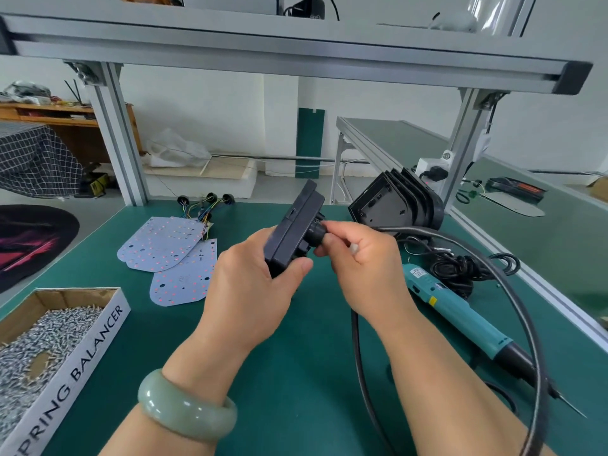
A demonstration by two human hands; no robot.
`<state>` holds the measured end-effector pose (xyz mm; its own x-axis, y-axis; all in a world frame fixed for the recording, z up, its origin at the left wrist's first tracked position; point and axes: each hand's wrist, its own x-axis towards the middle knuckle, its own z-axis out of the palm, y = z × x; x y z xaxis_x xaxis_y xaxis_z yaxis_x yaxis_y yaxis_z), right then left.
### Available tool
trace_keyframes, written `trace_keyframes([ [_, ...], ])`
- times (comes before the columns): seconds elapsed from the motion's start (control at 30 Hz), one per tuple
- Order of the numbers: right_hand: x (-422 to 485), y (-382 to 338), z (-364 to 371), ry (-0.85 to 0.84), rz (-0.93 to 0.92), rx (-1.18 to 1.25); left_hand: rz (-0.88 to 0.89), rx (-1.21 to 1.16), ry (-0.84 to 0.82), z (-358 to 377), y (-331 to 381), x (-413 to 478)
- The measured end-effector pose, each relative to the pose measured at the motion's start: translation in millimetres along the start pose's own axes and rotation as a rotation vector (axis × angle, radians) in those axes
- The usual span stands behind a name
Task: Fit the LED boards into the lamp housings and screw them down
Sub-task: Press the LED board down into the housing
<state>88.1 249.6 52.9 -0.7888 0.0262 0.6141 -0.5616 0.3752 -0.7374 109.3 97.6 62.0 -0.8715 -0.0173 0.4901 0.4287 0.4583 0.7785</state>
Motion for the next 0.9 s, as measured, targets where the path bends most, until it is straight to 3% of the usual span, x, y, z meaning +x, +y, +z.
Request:
trace_keyframes([
  [0.17, -2, -2, 7, 0.042, -0.044, -0.073, 0.074, 0.061, 0.012, 2, 3, -3],
  [0.3, 4, -1, 15, 0.078, 0.107, -0.015, 0.029, 0.182, 0.073, 13, 9, -5],
  [0.4, 4, 5, 13, 0.082, 0.373, 0.438, 0.167, 0.318, -0.028, 21, 16, -7],
  [0.5, 2, 16, 4, 0.045, 0.580, 0.816, 0.127, -0.018, -0.259, 17, 15, -1],
  [0.6, 1, 25, -1, -0.006, 0.646, 0.890, 0.057, -0.225, -0.169, 7, -8, 12],
  [0.77, -3, 27, 2, -0.219, 0.756, 0.990, -0.182, -0.484, -0.487, 5, -41, 12],
  [0.83, -2, 28, 2, -0.260, 0.835, 1.081, -0.166, -0.322, -0.499, 5, -45, 17],
  [0.9, -2, 29, 3, -0.229, 0.938, 1.195, -0.130, 0.020, -0.344, 10, -45, 23],
])
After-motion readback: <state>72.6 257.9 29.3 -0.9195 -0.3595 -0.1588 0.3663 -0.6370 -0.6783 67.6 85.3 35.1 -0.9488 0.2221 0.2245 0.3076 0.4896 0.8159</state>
